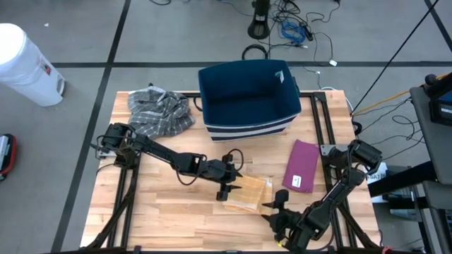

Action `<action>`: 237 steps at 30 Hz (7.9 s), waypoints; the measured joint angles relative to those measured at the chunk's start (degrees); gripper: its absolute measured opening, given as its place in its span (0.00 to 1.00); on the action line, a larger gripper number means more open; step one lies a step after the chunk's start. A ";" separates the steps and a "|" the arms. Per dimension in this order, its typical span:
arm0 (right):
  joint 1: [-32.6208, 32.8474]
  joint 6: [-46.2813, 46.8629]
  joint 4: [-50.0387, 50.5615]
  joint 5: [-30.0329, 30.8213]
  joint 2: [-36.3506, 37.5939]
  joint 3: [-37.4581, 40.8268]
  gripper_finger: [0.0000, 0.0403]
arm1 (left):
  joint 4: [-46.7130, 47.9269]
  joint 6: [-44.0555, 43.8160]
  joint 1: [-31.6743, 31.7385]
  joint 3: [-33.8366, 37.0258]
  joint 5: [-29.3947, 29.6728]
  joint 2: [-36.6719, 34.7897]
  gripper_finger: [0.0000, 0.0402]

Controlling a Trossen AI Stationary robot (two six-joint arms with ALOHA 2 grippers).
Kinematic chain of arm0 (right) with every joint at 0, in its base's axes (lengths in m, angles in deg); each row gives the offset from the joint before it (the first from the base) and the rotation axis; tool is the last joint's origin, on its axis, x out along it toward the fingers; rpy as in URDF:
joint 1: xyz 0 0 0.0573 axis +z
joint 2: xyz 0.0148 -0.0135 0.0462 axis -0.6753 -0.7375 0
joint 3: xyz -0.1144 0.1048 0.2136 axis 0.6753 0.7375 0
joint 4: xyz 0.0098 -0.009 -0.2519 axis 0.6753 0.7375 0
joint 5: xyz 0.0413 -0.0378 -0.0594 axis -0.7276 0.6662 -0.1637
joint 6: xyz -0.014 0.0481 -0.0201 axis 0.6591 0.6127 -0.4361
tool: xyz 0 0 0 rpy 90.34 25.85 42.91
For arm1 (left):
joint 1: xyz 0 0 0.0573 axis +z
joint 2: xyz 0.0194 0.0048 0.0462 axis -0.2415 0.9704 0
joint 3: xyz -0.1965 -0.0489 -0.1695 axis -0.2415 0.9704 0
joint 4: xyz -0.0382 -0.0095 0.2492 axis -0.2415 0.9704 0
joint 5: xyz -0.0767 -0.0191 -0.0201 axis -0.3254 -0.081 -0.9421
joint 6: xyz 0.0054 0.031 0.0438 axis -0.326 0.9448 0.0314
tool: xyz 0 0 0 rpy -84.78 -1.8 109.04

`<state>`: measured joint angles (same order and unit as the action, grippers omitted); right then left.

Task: Fold towel
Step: Fold the yellow towel

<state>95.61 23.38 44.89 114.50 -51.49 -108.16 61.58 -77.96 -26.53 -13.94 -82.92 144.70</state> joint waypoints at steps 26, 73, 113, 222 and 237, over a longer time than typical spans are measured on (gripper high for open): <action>-6.02 -15.21 1.05 -5.24 -3.30 -2.89 0.13 | 5.39 -3.25 -0.22 0.00 -1.63 0.00 0.55; -1.41 5.82 19.16 -8.90 -0.41 -13.57 0.47 | 4.37 -1.71 -0.09 0.00 -3.97 0.00 0.55; -15.58 -11.38 -5.56 -17.48 -6.23 -6.75 0.30 | 11.08 -1.76 -1.48 0.00 -4.06 0.04 0.55; -23.41 15.26 48.67 -28.38 -0.94 -13.57 0.00 | -2.38 7.48 0.03 -0.02 3.75 3.42 0.55; -23.05 17.55 47.96 -28.17 -0.12 -13.57 0.00 | -23.52 -3.54 2.67 0.04 11.54 13.92 0.55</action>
<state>72.57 40.92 92.85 86.33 -51.61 -121.73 38.06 -81.50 -23.86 -13.90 -71.38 158.62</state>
